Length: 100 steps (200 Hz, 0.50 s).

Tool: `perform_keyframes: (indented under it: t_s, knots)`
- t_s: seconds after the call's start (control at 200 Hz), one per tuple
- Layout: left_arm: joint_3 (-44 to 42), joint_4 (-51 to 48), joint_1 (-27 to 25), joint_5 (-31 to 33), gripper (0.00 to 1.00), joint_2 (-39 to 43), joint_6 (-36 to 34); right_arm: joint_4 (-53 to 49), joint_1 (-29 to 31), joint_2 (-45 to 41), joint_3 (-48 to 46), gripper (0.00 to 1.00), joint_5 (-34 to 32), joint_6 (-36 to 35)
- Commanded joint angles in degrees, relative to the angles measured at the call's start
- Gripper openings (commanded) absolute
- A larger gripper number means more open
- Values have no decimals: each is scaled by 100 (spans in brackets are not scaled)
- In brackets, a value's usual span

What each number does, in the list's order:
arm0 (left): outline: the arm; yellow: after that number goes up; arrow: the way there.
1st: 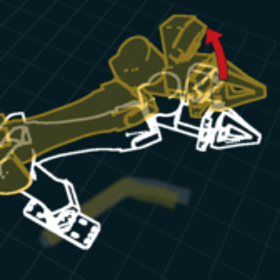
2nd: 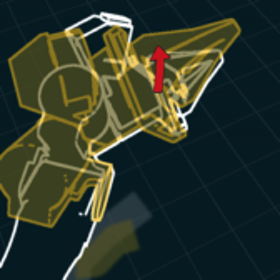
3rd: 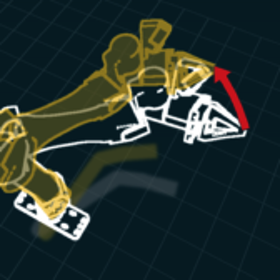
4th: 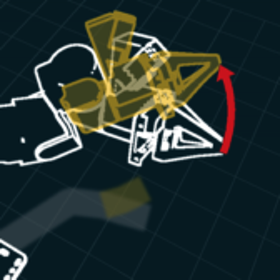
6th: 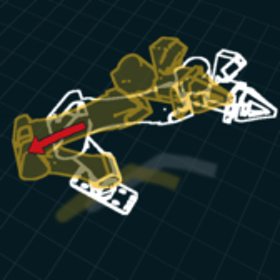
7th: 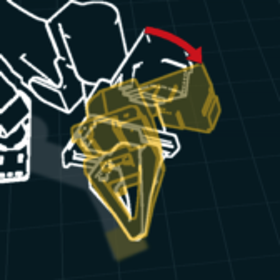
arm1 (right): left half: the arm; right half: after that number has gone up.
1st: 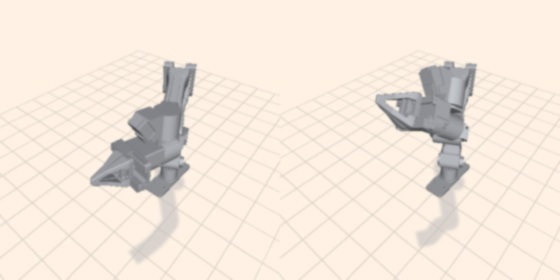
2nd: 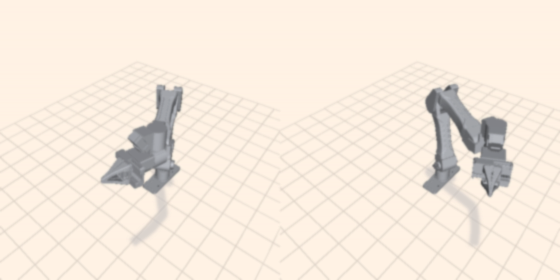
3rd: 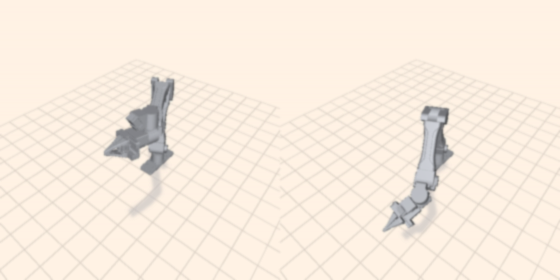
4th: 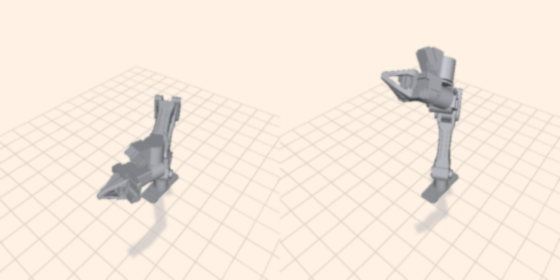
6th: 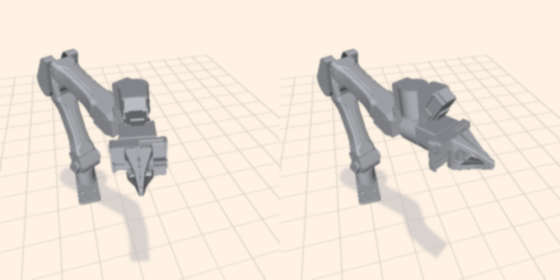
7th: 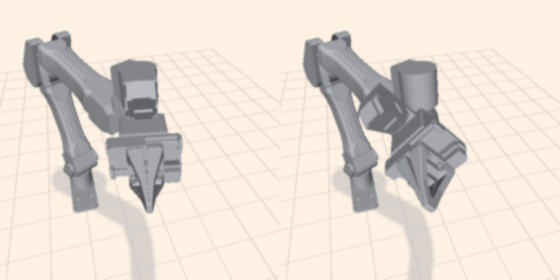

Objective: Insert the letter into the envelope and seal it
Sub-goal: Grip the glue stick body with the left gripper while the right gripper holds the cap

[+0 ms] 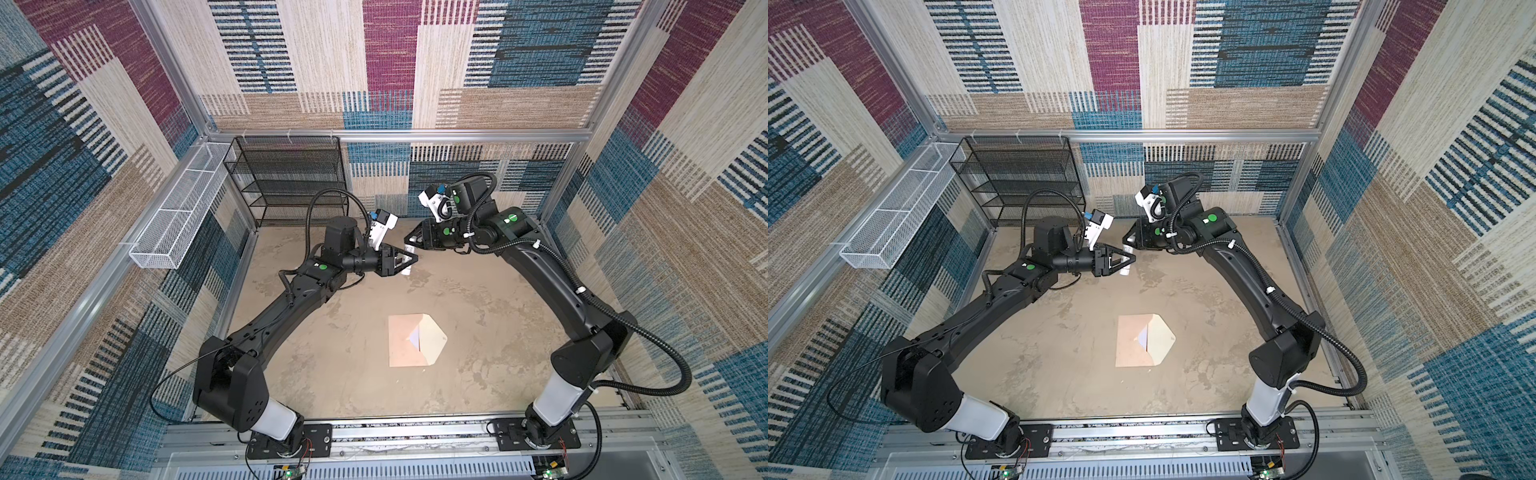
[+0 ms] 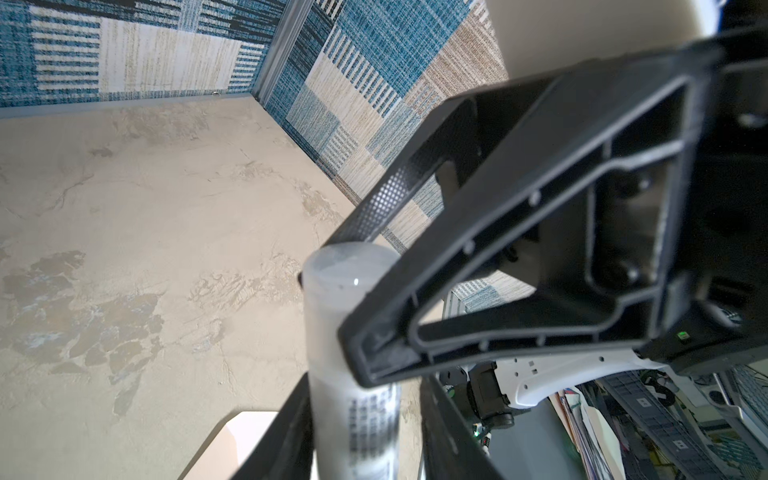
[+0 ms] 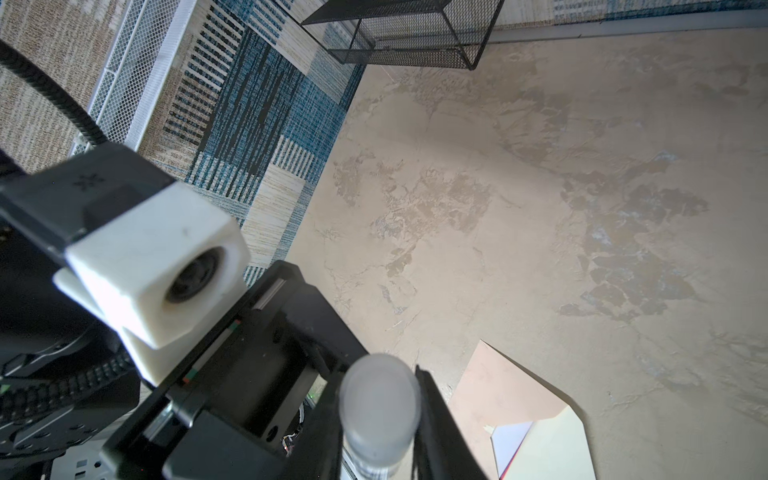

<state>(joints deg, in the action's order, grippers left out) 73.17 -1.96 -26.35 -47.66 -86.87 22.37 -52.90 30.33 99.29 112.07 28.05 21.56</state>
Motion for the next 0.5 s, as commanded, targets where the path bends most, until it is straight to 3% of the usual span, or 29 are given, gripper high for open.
perform_keyframes:
  t_s: [0.0,0.301,0.496]
  knots:
    - [75,-117,7,-209,39,-30,-66,28,17,-14,61,21,-36,-111]
    - [107,-168,7,-202,15,-85,-106,-39,26,29,156,25,-20,-156]
    - [60,-133,8,-78,8,-119,-85,-64,26,92,350,45,-65,-81]
